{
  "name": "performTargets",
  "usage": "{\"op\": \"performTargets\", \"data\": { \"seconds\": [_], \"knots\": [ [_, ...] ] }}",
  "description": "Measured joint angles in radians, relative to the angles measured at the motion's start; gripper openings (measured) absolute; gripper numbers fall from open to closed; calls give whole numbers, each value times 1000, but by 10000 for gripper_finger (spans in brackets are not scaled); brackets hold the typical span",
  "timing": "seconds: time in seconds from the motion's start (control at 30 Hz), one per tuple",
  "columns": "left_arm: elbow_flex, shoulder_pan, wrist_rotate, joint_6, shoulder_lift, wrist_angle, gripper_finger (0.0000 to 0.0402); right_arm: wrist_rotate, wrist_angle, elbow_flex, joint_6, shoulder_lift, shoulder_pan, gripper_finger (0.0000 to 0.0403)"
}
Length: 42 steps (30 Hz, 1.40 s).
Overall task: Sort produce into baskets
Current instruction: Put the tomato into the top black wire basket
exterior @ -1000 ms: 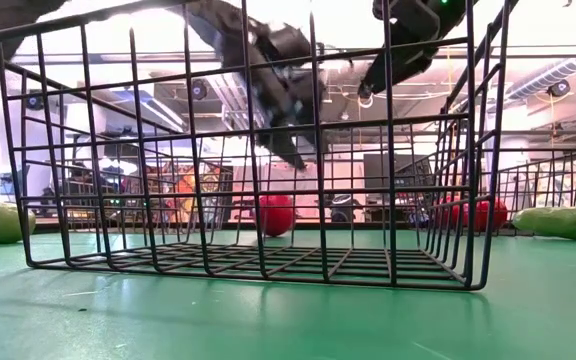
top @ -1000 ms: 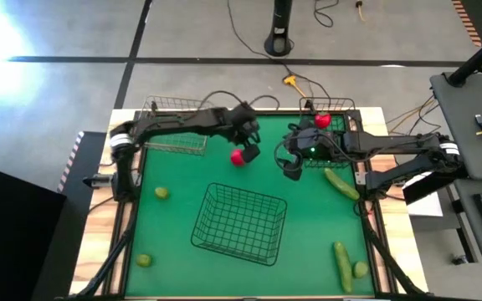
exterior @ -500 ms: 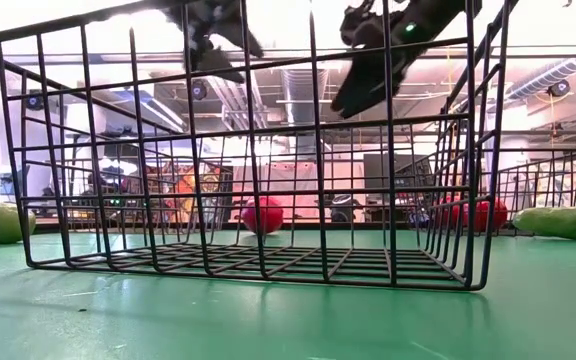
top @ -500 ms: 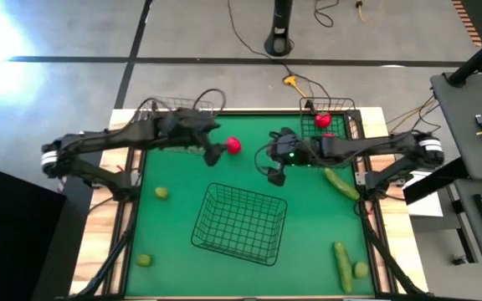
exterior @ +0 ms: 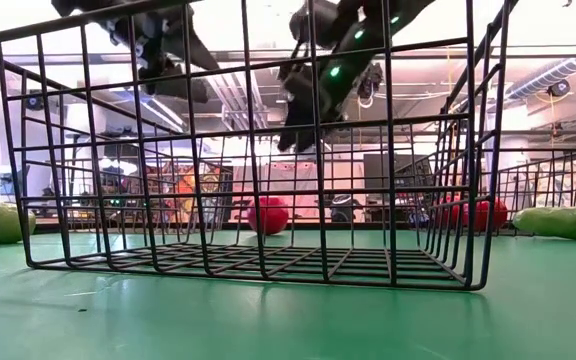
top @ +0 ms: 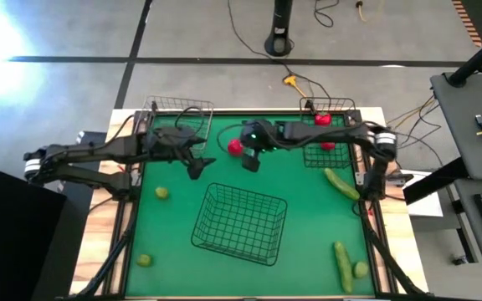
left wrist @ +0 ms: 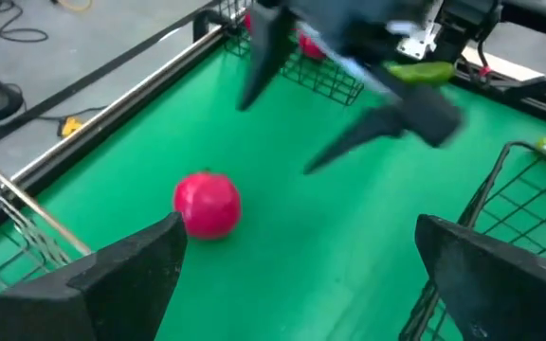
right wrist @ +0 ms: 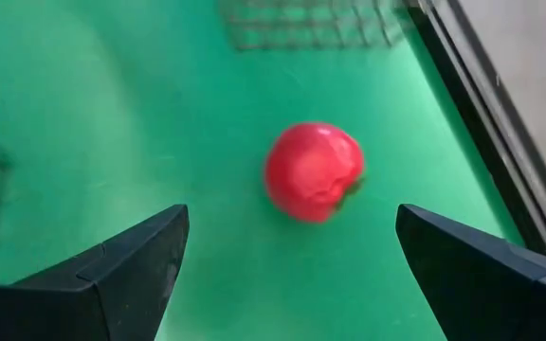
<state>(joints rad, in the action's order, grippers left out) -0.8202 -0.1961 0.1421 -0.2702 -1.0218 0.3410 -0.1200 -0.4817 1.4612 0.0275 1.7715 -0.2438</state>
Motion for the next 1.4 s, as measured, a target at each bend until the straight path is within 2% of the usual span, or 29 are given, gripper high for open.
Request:
{"op": "performTargets", "data": {
  "seconds": [0.23,0.4,0.67,0.9,1.4],
  "knots": [
    [81,6,0,-2,51,-17,396,35,-80,160,-164,158,-70,368],
    [122,6,0,-5,62,-61,396,142,-100,271,-321,261,-122,368],
    [118,6,-1,-5,61,-64,396,146,-297,509,-312,444,-126,368],
    [117,6,-1,-2,60,-65,396,156,-385,669,-315,546,-133,368],
    [122,6,-1,-2,60,-61,396,158,-445,713,-251,572,-52,368]
  ]
}}
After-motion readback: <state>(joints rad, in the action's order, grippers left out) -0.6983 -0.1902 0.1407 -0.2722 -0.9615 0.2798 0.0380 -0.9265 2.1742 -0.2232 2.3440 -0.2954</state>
